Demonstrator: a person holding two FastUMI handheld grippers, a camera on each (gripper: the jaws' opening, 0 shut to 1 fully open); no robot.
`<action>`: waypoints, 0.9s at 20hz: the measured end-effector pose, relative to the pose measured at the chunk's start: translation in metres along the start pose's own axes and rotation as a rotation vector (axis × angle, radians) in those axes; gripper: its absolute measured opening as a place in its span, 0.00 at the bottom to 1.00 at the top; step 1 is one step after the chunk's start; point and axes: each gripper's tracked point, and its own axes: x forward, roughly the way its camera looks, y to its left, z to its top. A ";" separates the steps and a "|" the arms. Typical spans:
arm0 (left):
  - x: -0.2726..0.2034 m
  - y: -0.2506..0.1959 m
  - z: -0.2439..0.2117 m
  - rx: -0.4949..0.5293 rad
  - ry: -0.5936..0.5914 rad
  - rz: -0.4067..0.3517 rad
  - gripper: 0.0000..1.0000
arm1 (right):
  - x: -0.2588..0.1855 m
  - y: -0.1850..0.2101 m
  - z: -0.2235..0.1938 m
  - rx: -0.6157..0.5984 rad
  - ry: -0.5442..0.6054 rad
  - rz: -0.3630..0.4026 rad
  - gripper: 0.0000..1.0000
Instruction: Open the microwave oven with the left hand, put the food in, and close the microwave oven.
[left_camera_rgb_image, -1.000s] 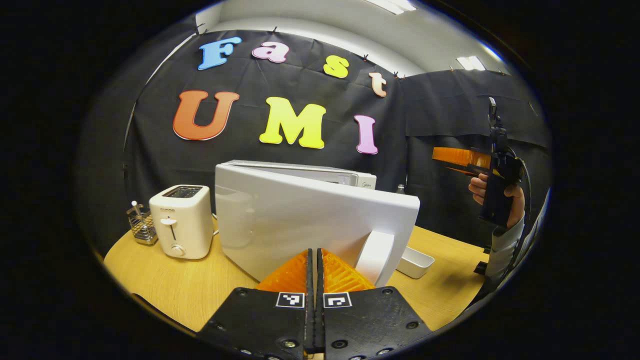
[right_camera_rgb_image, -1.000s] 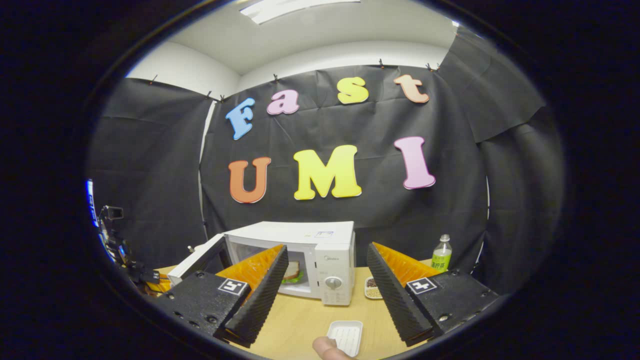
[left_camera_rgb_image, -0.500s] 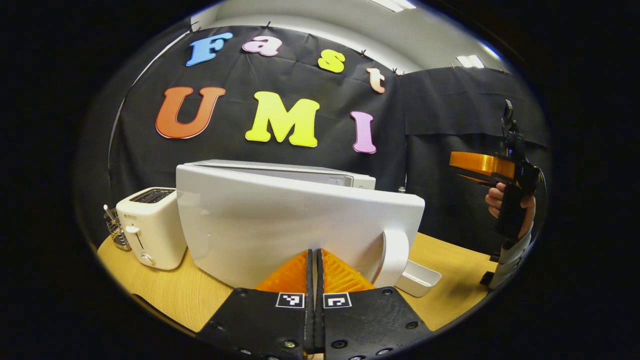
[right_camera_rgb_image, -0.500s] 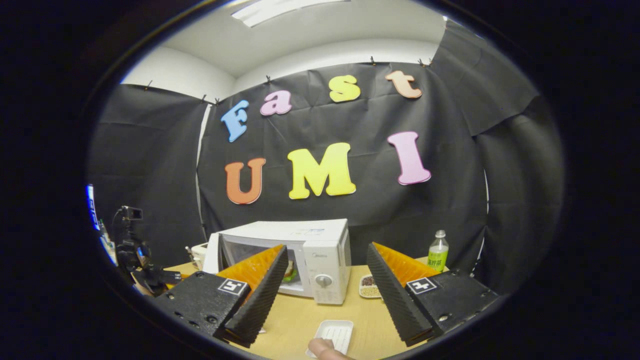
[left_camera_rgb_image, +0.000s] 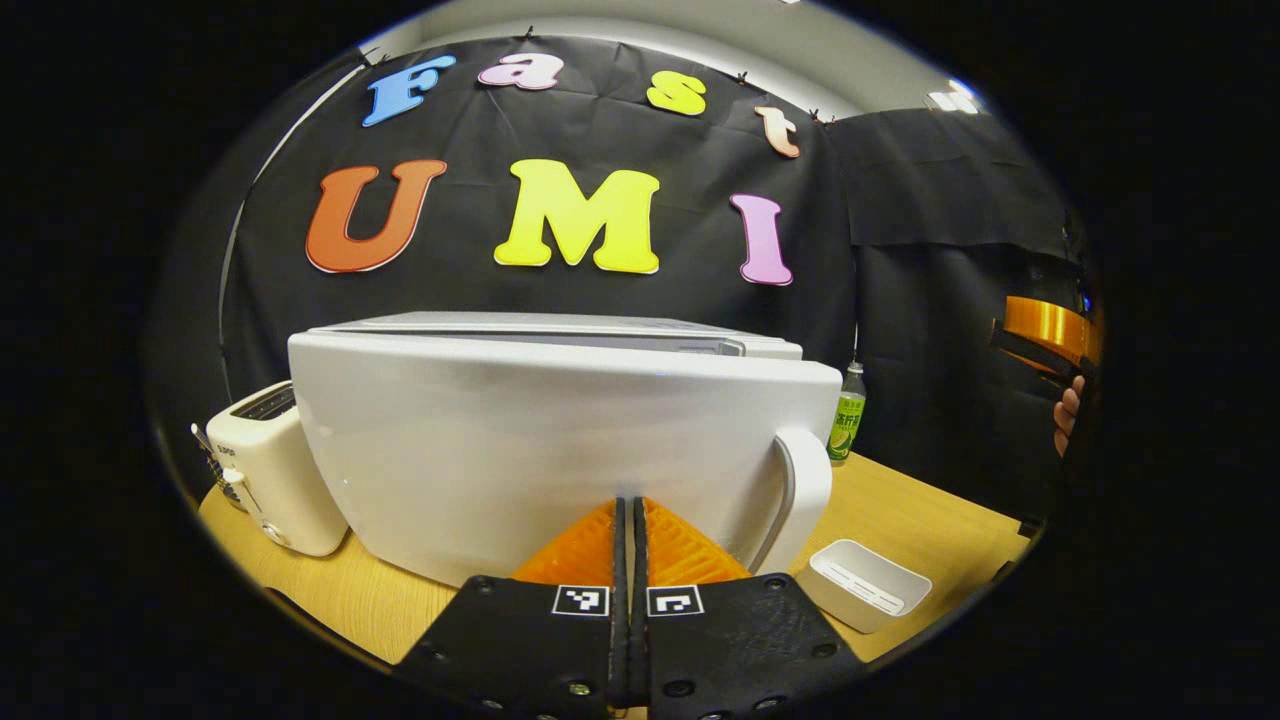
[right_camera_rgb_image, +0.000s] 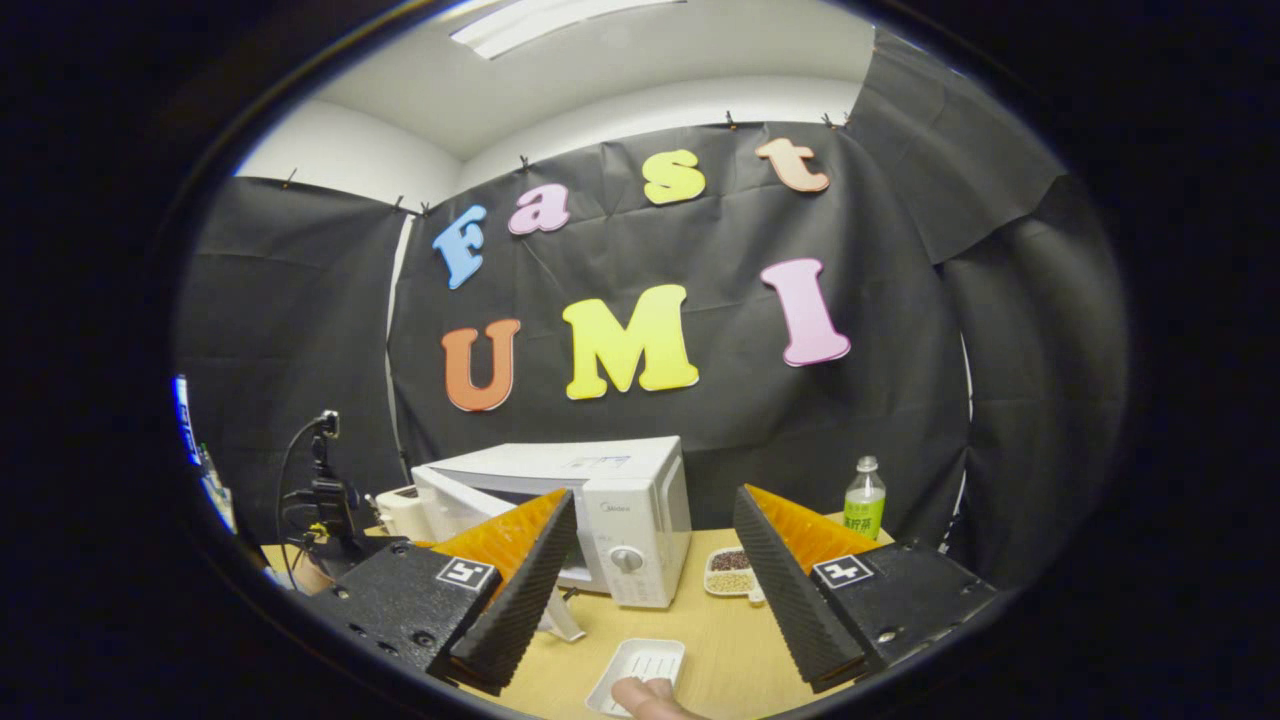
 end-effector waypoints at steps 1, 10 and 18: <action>0.005 -0.001 0.005 -0.002 -0.010 0.011 0.00 | -0.001 -0.004 -0.001 0.004 0.003 -0.004 1.00; 0.063 -0.001 0.032 0.032 0.008 0.145 0.00 | -0.024 -0.016 0.019 0.016 0.016 -0.047 0.91; 0.049 0.001 0.022 -0.020 0.037 0.171 0.00 | -0.052 0.001 0.026 0.004 0.061 -0.099 0.91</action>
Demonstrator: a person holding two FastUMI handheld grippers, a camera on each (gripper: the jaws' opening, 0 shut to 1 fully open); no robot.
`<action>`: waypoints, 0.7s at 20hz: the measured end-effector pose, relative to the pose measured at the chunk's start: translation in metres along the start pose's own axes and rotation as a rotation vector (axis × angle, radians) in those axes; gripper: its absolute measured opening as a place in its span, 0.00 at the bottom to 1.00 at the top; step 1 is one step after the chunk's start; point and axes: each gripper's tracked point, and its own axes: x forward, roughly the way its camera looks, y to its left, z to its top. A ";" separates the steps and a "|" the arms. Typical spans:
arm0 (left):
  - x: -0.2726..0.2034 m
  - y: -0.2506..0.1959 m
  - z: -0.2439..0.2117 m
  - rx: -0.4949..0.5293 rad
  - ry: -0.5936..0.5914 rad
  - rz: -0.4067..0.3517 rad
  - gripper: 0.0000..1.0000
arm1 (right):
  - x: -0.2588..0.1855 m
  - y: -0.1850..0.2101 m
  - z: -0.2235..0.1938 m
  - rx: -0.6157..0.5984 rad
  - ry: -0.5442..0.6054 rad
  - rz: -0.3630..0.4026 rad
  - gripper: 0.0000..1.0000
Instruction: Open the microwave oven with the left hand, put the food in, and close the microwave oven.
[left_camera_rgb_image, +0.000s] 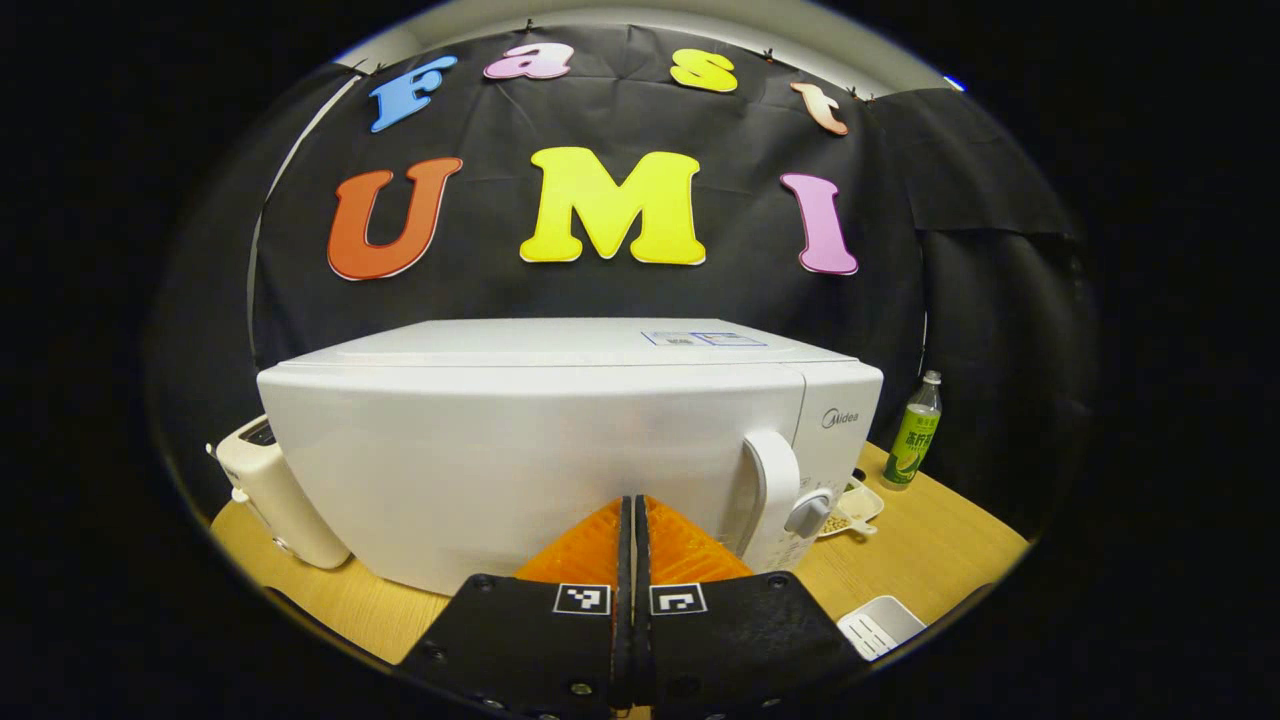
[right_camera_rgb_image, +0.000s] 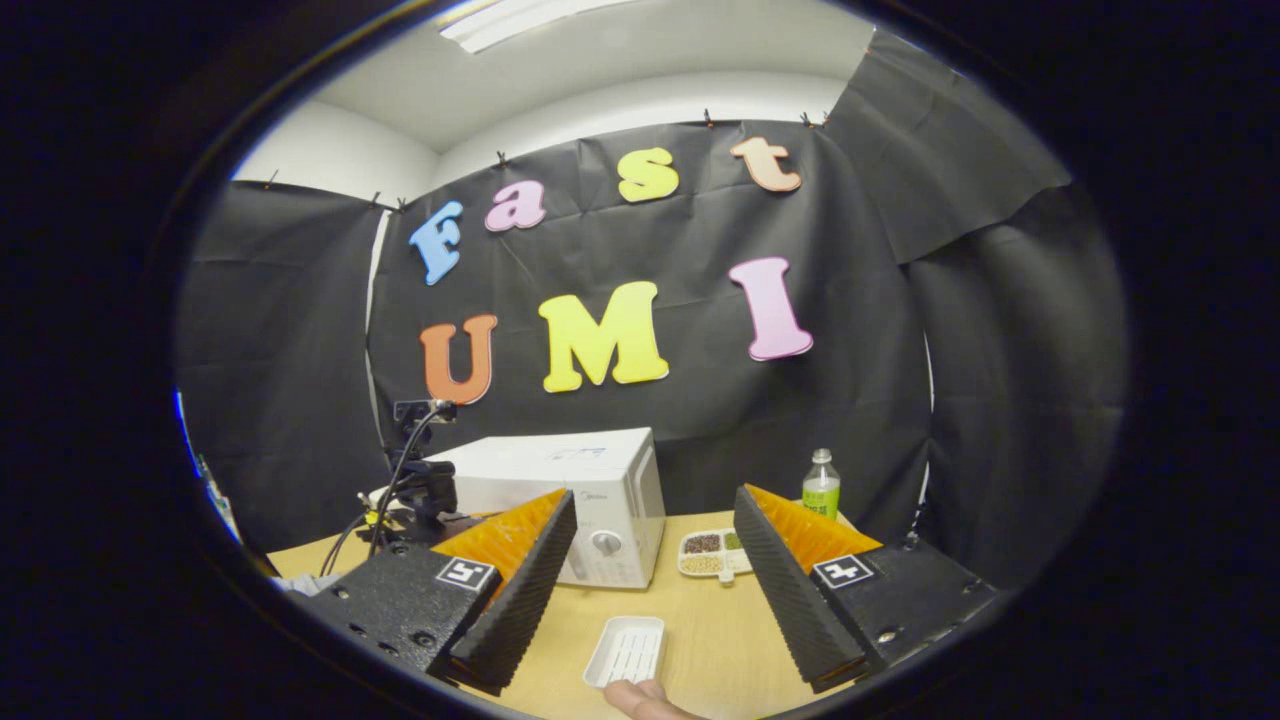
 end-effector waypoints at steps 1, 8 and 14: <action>-0.009 -0.002 0.005 -0.009 -0.019 -0.008 0.00 | -0.004 0.001 0.000 0.003 0.006 -0.007 0.91; -0.102 -0.008 0.021 -0.029 -0.053 -0.016 0.31 | -0.036 0.017 0.008 0.016 0.021 -0.037 0.91; -0.207 0.000 0.042 -0.037 -0.097 0.041 0.82 | -0.078 0.024 0.029 0.030 -0.040 -0.053 0.91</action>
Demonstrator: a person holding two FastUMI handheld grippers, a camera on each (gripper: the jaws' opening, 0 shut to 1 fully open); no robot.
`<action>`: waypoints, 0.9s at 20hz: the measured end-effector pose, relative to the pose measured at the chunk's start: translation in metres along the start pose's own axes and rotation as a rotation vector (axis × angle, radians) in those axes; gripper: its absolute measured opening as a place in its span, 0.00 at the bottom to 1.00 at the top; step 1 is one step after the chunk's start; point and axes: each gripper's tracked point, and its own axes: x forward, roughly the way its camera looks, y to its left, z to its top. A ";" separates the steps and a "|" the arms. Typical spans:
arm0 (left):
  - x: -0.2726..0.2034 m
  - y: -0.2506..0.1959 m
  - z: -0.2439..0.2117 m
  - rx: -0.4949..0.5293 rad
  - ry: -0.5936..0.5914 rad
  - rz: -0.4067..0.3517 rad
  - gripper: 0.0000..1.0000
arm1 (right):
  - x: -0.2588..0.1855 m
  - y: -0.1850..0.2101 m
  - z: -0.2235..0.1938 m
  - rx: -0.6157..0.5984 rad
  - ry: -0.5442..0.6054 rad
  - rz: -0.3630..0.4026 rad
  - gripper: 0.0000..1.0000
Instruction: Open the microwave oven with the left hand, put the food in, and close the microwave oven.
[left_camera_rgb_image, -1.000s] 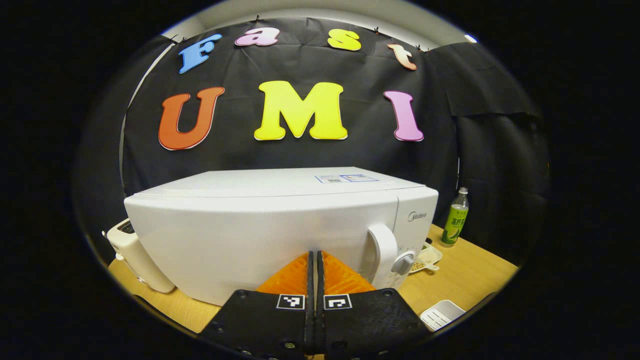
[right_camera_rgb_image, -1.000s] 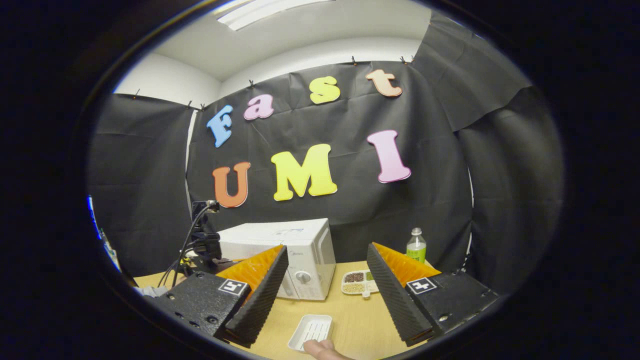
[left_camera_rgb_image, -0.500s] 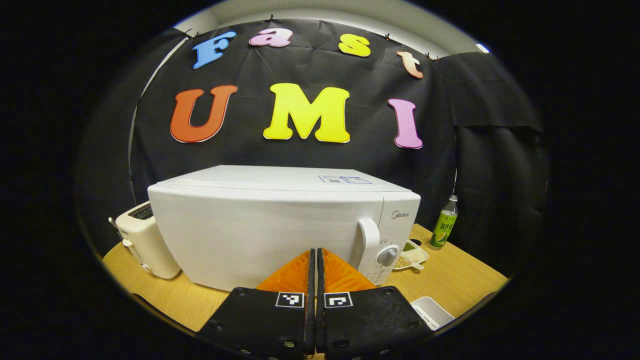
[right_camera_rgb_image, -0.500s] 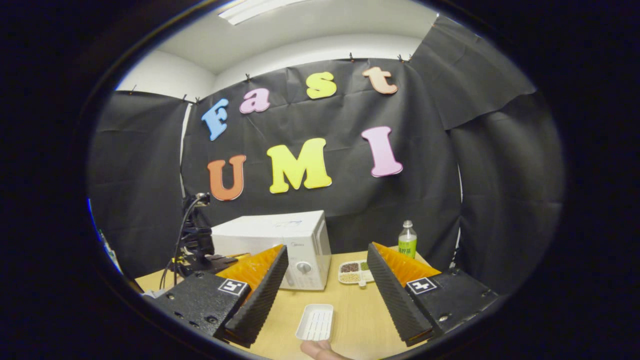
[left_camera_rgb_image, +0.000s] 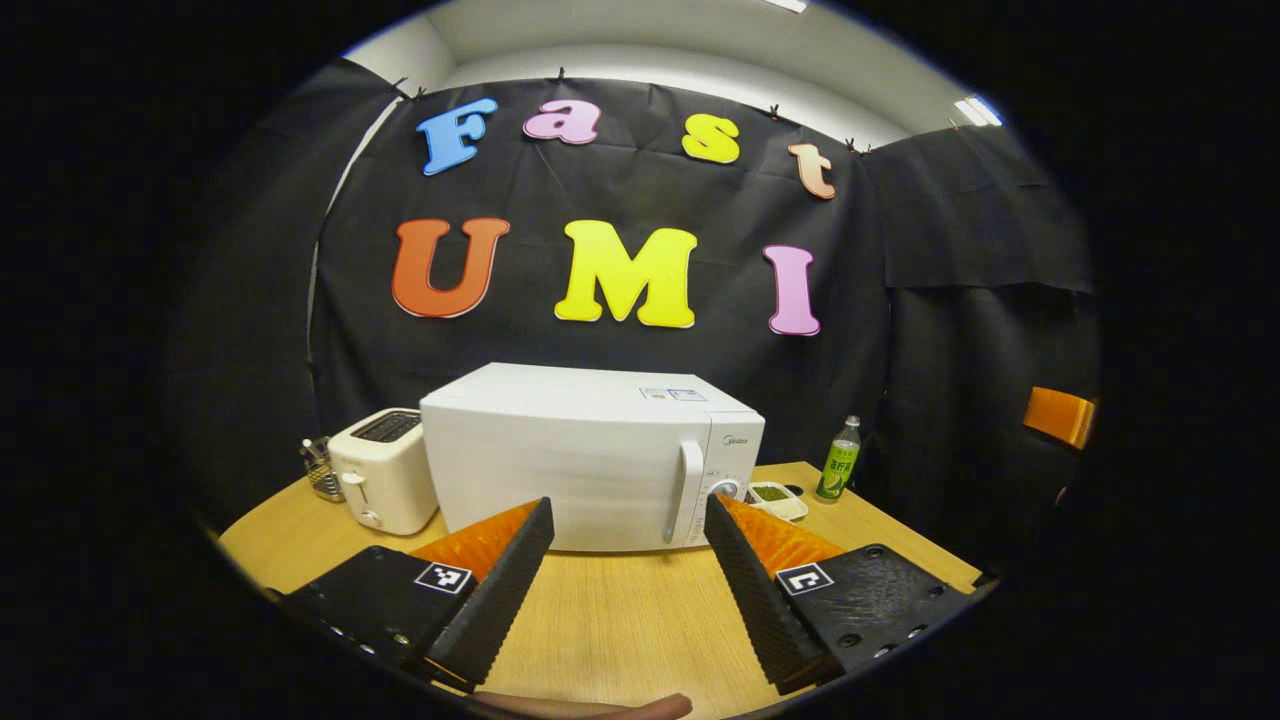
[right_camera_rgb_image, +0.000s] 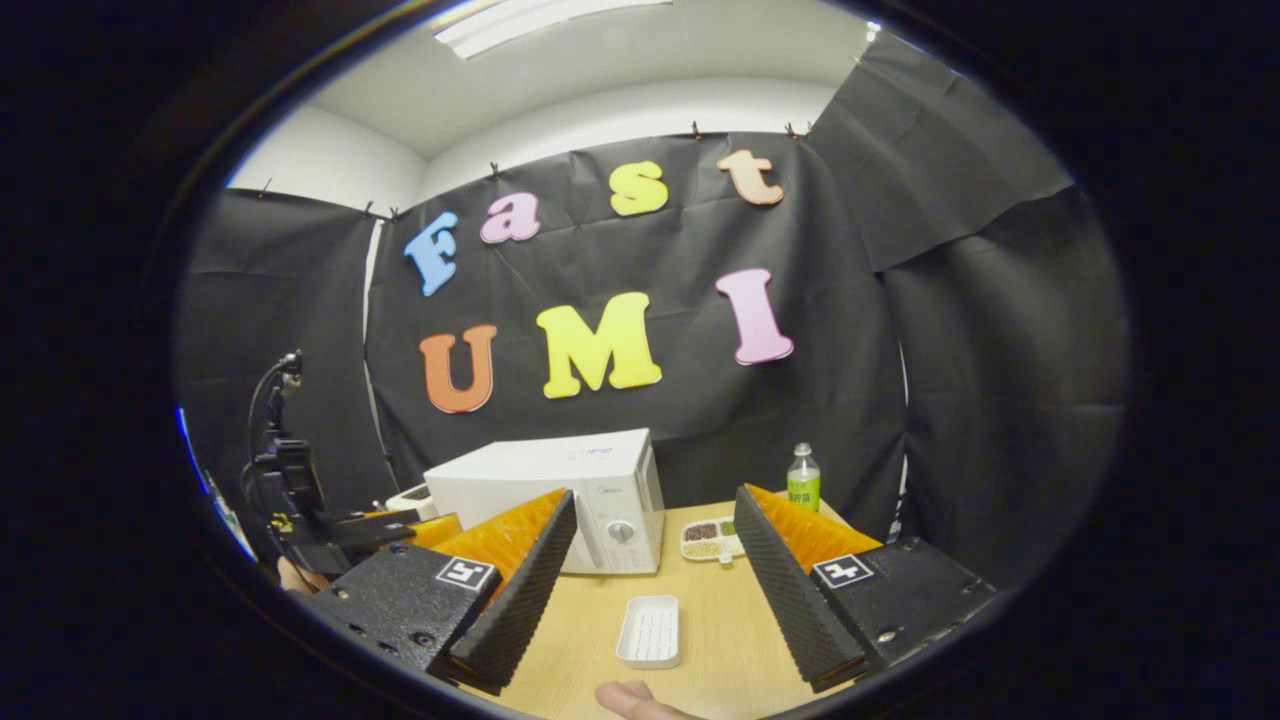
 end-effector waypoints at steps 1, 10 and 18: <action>-0.016 0.004 0.006 0.008 -0.005 0.022 0.94 | -0.007 -0.003 0.006 0.008 -0.018 -0.013 0.91; -0.152 0.007 0.079 0.038 -0.095 0.099 0.95 | -0.090 -0.014 0.073 0.057 -0.174 -0.026 0.99; -0.217 0.012 0.084 0.019 -0.163 0.166 0.95 | -0.131 0.009 0.085 -0.130 -0.200 -0.015 1.00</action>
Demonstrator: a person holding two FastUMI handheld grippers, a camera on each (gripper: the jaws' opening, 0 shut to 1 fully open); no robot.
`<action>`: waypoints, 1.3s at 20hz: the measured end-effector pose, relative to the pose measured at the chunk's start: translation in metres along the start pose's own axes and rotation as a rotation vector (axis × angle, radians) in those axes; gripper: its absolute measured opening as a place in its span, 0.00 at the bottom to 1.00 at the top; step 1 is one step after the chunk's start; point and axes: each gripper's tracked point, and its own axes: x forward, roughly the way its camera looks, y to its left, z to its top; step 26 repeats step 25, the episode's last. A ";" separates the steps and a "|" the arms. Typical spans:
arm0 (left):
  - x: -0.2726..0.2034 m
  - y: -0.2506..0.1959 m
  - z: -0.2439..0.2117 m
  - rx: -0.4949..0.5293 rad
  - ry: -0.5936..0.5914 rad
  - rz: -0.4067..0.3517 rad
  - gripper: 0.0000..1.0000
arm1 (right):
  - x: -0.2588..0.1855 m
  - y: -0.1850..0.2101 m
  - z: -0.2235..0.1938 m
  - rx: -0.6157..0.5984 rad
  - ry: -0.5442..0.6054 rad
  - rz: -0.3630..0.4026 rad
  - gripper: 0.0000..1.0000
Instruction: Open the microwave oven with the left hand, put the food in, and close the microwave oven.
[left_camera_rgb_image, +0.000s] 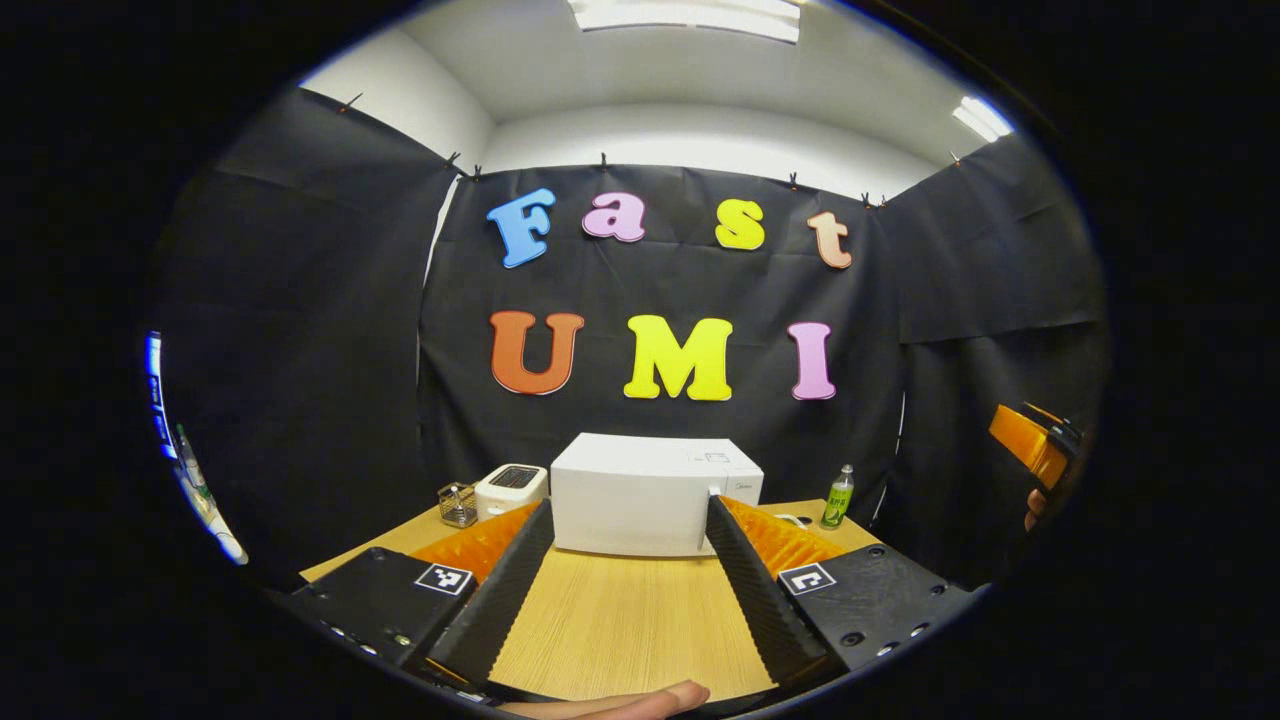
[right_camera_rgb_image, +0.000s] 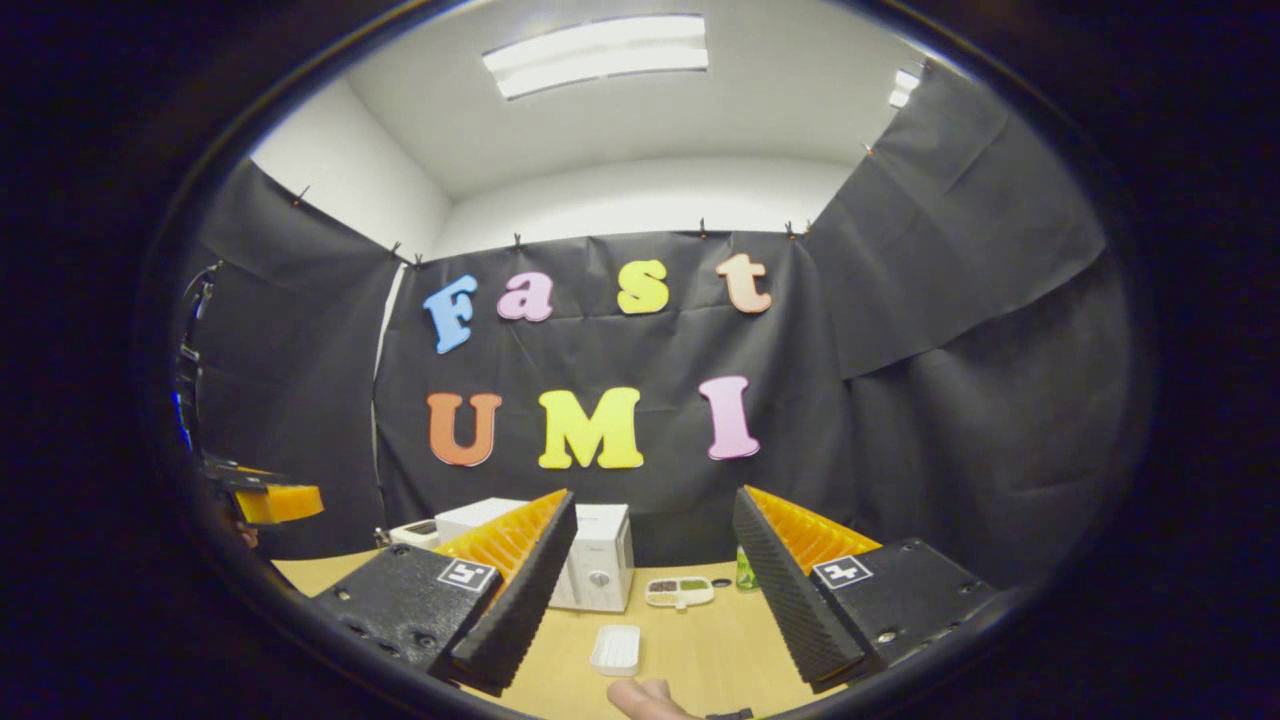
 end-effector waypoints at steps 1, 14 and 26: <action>-0.006 0.004 -0.009 -0.001 0.006 0.005 0.95 | -0.002 0.004 -0.009 -0.009 0.007 0.006 0.90; -0.023 0.002 -0.008 0.052 -0.028 -0.032 0.95 | -0.010 0.021 -0.038 -0.060 0.060 0.056 1.00; -0.023 -0.013 -0.017 0.090 -0.011 -0.083 0.95 | -0.007 0.029 -0.042 -0.060 0.070 0.097 1.00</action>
